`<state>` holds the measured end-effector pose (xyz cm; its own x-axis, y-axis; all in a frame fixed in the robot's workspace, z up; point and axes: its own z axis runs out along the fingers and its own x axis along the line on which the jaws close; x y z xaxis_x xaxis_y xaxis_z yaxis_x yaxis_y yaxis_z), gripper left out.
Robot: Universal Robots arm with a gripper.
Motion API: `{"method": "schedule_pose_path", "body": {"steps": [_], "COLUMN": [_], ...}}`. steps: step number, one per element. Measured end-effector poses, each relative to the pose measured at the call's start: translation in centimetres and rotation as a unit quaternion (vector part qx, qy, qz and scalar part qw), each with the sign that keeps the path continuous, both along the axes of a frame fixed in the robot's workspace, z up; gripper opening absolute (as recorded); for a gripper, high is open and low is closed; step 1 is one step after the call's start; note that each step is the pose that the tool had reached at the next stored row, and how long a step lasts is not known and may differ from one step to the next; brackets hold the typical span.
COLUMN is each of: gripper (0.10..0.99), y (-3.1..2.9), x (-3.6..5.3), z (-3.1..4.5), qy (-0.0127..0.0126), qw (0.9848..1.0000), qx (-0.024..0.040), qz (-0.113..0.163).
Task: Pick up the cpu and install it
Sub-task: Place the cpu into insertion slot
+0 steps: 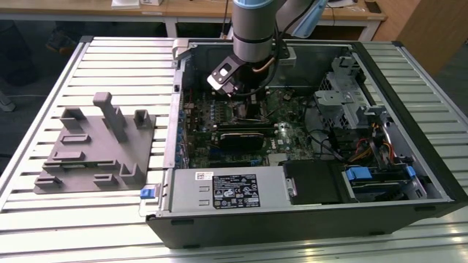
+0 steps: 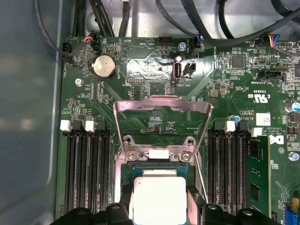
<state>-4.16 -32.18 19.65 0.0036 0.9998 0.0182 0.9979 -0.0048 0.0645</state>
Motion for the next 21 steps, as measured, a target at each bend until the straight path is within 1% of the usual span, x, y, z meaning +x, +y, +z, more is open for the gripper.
{"method": "schedule_pose_path", "body": {"steps": [6,13,16,17,21], "gripper": [0.537,0.537,0.549,0.612,0.612], "y": [0.00,0.00,0.01,0.01,0.00], "x": [0.00,0.00,0.00,0.00,0.00], "z": [-0.28,-0.31,-0.32,-0.32,-0.26], "qy": [0.0001,0.0000,-0.0001,0.0000,0.0001], "qw": [1.0000,1.0000,1.0000,1.0000,1.0000], "qx": [-0.0001,0.0000,0.0001,0.0000,-0.0001], "qz": [-0.001,-0.001,-0.001,-0.001,-0.001]}}
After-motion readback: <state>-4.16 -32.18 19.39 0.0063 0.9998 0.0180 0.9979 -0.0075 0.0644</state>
